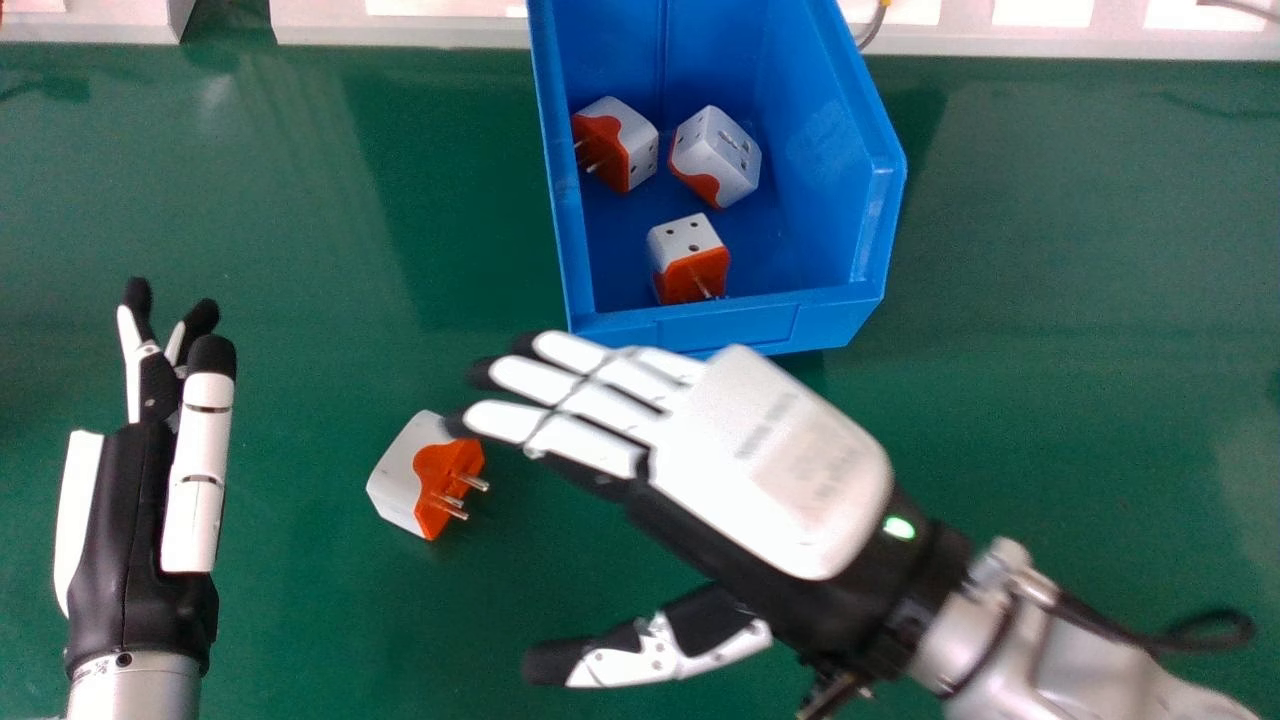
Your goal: Pick all objects and put in blue box
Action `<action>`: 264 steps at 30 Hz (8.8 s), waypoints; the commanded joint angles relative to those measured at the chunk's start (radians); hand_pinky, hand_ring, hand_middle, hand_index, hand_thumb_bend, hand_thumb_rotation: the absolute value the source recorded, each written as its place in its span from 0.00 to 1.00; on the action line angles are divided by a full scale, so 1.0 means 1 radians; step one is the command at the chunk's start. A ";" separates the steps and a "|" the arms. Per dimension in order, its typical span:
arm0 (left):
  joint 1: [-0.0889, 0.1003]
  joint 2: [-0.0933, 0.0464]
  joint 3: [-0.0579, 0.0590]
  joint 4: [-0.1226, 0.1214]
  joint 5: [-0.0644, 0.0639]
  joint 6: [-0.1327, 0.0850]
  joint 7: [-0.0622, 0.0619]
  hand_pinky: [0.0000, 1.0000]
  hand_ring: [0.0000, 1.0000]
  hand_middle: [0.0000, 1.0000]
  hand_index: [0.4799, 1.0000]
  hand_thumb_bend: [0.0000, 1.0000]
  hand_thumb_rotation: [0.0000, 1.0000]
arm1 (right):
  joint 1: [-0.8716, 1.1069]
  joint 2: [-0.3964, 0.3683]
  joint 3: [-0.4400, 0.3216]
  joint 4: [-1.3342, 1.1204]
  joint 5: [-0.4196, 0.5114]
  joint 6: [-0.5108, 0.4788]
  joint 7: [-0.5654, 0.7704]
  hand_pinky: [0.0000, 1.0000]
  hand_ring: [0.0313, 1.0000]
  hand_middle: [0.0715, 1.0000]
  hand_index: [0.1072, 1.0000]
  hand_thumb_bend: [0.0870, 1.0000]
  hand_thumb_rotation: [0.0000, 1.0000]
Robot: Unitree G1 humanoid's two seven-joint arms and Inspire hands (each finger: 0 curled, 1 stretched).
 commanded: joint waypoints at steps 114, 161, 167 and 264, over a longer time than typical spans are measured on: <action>0.015 -0.077 -0.091 -0.157 0.069 0.007 0.062 0.96 0.95 0.95 0.89 0.46 1.00 | -0.863 0.381 0.447 1.035 -0.201 0.230 -0.012 0.13 0.16 0.43 0.42 0.48 0.00; 0.017 -0.083 -0.092 -0.176 0.061 0.021 0.058 0.96 0.95 0.96 0.90 0.43 1.00 | -0.847 0.365 0.496 0.908 -0.242 0.351 0.131 0.65 0.75 0.78 0.69 0.97 0.42; 0.021 -0.091 -0.100 -0.194 0.076 0.036 0.068 0.96 0.95 0.95 0.89 0.44 1.00 | -0.840 0.362 0.488 0.892 -0.229 0.334 0.143 0.64 0.74 0.77 0.67 0.94 0.45; -0.059 -0.035 -0.012 -0.030 0.046 0.018 0.060 0.96 0.97 0.97 0.94 0.45 1.00 | -0.559 0.031 -0.153 0.377 -0.112 0.425 -0.123 0.04 0.06 0.09 0.40 0.44 0.15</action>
